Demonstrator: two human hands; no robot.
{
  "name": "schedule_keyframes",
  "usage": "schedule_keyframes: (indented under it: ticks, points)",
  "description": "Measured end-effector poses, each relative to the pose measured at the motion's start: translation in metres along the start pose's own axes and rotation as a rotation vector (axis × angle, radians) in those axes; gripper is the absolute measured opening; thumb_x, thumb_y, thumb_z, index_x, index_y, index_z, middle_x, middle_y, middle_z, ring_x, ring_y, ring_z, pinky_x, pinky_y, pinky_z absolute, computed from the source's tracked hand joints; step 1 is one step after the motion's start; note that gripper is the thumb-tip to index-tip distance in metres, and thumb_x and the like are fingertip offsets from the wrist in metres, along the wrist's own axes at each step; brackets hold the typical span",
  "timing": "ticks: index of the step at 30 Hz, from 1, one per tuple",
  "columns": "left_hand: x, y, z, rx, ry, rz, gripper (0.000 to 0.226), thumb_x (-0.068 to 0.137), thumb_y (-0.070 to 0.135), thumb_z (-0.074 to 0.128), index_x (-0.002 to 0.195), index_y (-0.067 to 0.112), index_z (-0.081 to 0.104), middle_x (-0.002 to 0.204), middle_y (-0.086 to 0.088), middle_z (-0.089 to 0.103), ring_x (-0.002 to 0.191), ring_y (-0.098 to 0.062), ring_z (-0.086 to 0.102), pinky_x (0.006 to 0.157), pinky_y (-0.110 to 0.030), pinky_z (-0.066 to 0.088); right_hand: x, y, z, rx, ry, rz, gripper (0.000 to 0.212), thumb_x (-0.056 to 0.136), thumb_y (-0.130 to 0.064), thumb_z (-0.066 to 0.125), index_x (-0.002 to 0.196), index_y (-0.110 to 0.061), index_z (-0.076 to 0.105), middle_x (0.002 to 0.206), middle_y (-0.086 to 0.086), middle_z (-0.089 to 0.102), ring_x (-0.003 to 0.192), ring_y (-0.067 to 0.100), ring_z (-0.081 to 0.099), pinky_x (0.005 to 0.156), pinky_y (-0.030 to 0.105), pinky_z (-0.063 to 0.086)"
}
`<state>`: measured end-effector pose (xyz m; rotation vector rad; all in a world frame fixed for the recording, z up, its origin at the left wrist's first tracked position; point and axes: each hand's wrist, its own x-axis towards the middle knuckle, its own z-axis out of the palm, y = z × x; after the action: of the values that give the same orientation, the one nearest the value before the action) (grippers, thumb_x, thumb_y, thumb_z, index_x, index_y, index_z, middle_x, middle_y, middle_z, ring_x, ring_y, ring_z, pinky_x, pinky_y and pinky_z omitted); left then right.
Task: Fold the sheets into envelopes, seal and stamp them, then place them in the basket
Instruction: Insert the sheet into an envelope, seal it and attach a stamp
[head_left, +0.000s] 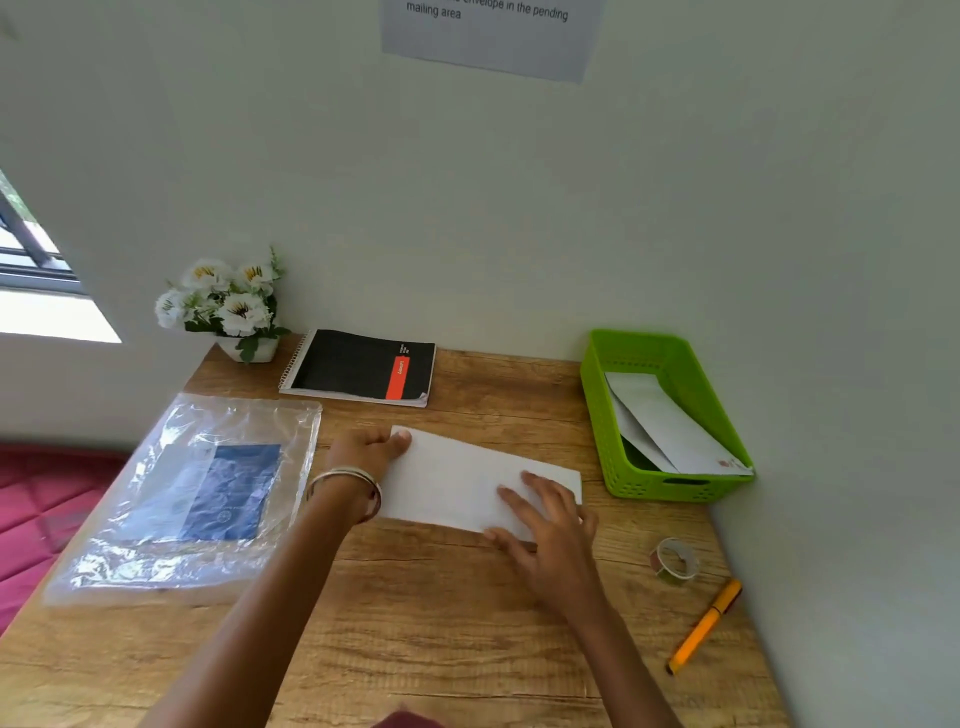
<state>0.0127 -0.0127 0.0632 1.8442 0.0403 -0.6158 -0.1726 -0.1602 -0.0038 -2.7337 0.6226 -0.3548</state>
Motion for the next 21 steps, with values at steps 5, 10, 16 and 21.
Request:
schedule_keyframes:
  ticks: [5, 10, 16, 21]
  points:
    - [0.012, -0.040, 0.007, 0.224, 0.124, 0.055, 0.025, 0.088, 0.036, 0.060, 0.088, 0.014, 0.072, 0.084, -0.005, 0.067, 0.079, -0.023, 0.058, 0.072, -0.033, 0.043, 0.000, 0.018, 0.011, -0.021, -0.076, 0.239, 0.085, 0.074, -0.074, 0.008, 0.137, -0.032, 0.046, 0.153, 0.000, 0.029, 0.140, 0.021, 0.019, 0.106, 0.043, 0.019]
    - [0.019, -0.053, 0.012, 0.434, 0.223, 0.185, 0.039, 0.082, 0.026, 0.069, 0.118, 0.013, 0.062, 0.112, -0.011, 0.066, 0.098, -0.027, 0.061, 0.082, -0.035, 0.046, -0.004, 0.019, 0.022, -0.067, -0.006, 0.233, 0.061, 0.087, -0.060, 0.026, 0.127, -0.026, 0.058, 0.141, 0.006, 0.048, 0.130, 0.026, 0.039, 0.096, 0.049, 0.033]
    - [0.022, -0.071, 0.014, 0.640, 0.299, 0.315, 0.038, 0.081, 0.038, 0.066, 0.116, 0.024, 0.059, 0.109, -0.006, 0.059, 0.091, -0.024, 0.058, 0.066, -0.033, 0.047, -0.006, 0.018, 0.031, -0.170, 0.062, 0.234, 0.046, 0.092, -0.049, 0.035, 0.121, -0.025, 0.062, 0.133, 0.005, 0.057, 0.122, 0.021, 0.042, 0.089, 0.044, 0.040]
    - [0.022, -0.077, 0.014, 0.704, 0.291, 0.386, 0.026, 0.089, 0.038, 0.056, 0.112, 0.029, 0.063, 0.100, -0.003, 0.057, 0.087, -0.023, 0.055, 0.064, -0.034, 0.047, -0.007, 0.020, 0.032, -0.152, 0.051, 0.227, 0.046, 0.092, -0.049, 0.035, 0.123, -0.026, 0.060, 0.135, 0.004, 0.055, 0.124, 0.022, 0.046, 0.092, 0.043, 0.037]
